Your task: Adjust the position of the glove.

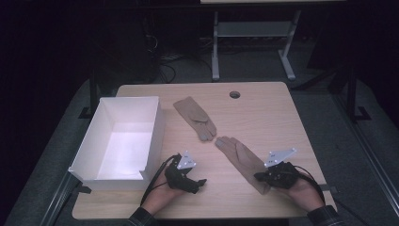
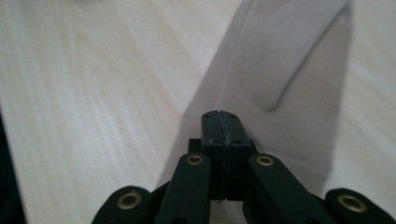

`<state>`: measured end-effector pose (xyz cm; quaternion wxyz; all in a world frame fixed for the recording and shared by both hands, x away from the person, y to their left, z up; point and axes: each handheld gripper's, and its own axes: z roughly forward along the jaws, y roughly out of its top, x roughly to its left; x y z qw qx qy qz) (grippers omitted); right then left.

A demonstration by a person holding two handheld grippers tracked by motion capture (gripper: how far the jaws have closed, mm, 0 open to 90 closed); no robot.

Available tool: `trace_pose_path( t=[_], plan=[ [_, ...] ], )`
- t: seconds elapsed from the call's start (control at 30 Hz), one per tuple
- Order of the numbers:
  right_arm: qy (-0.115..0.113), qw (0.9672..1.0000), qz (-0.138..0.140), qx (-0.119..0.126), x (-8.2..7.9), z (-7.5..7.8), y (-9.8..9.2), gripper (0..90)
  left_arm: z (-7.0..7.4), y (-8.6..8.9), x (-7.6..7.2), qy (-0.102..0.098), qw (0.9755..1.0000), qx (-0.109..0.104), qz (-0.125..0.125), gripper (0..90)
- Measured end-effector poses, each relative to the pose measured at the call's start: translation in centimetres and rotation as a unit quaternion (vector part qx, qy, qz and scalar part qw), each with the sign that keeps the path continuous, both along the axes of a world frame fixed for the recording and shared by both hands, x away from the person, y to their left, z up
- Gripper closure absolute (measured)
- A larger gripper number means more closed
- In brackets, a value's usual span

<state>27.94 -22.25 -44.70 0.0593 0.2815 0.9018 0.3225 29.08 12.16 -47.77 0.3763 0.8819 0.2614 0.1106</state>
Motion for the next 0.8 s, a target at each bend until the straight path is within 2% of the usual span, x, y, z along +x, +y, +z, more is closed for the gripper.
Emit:
trace_pose_path(
  t=[0.1,0.2,0.23,0.33,0.37,0.53,0.7,0.8],
  plan=[
    [-0.007,1.0,-0.007,0.002,0.7,0.3,0.0,89.8,0.0,0.0,0.0,0.0,1.0,0.0,0.0,12.7],
    [-0.021,0.9996,-0.015,0.01,2.6,0.6,0.3,89.8,0.0,0.0,0.0,0.001,1.0,0.0,0.0,12.7],
    [-0.021,0.9996,-0.015,0.01,2.6,0.6,0.3,89.8,0.0,0.0,0.0,0.001,1.0,0.0,0.0,12.7],
    [-0.023,0.999,-0.03,0.023,4.3,0.6,0.7,90.0,0.0,0.0,0.0,0.001,1.0,0.0,0.0,12.7],
    [-0.023,0.999,-0.03,0.023,4.3,0.6,0.7,90.0,0.0,0.0,0.0,0.001,1.0,0.0,0.0,12.7],
    [-0.036,0.998,-0.045,0.028,7.0,0.3,1.4,90.0,0.0,0.0,0.0,0.001,1.0,0.001,0.0,12.7],
    [-0.032,0.9977,-0.055,0.024,8.6,-0.2,2.2,90.0,0.0,0.0,0.0,0.001,1.0,0.003,-0.001,12.7],
    [-0.029,0.9978,-0.058,0.013,9.3,-0.9,2.5,90.0,0.1,0.0,0.0,0.001,1.0,0.003,-0.002,12.7]
  ],
)
